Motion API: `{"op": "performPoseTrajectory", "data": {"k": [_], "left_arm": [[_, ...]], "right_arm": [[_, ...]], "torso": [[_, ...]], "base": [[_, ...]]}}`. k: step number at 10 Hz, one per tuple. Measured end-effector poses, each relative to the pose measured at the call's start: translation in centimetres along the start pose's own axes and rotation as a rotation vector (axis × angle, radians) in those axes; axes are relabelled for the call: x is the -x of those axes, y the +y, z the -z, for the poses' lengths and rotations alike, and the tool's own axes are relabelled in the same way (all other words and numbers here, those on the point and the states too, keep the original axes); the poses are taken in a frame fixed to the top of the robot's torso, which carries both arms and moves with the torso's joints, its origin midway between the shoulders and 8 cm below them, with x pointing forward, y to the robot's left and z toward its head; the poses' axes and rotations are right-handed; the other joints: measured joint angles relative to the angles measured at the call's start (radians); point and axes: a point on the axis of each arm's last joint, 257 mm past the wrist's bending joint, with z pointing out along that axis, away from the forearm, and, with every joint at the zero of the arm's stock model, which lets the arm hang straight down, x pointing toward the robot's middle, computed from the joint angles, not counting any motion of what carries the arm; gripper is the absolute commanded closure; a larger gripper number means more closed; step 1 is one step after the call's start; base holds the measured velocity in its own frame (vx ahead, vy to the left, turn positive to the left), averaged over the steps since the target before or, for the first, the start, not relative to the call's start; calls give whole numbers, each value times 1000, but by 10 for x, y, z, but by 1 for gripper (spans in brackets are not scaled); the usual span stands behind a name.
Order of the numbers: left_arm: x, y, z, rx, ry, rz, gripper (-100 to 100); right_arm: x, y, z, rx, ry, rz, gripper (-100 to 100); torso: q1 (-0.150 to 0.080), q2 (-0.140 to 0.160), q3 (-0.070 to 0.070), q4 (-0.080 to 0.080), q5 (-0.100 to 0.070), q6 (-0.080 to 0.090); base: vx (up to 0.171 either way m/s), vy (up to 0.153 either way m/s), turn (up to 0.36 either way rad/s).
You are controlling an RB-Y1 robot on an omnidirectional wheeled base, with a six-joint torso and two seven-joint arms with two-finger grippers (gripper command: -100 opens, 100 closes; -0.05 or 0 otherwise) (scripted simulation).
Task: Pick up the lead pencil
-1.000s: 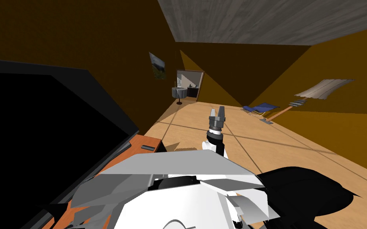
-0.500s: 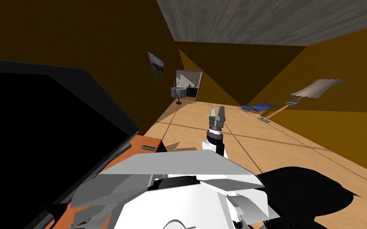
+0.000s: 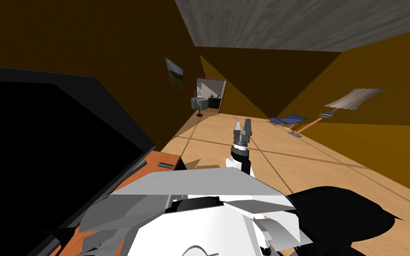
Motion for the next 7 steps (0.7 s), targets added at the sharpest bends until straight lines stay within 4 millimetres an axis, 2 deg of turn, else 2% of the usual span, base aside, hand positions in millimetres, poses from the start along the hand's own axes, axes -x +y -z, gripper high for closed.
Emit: {"op": "performPoseTrajectory", "data": {"k": [1,2,3,7], "left_arm": [[0,0,0,0,0,0,100],[0,0,0,0,0,1,0],[0,0,0,0,0,1,100],[23,3,13,-1,2,-4,100]], "right_arm": [[0,0,0,0,0,0,0],[0,0,0,0,0,0,0],[0,0,0,0,0,0,0],[0,0,0,0,0,0,0]], "torso": [[0,0,0,0,0,0],[0,0,0,0,0,0],[0,0,0,0,0,0],[-3,-1,0,0,0,0]], "base": [[0,0,0],[0,0,0],[13,-11,57],[9,-27,28]]}}
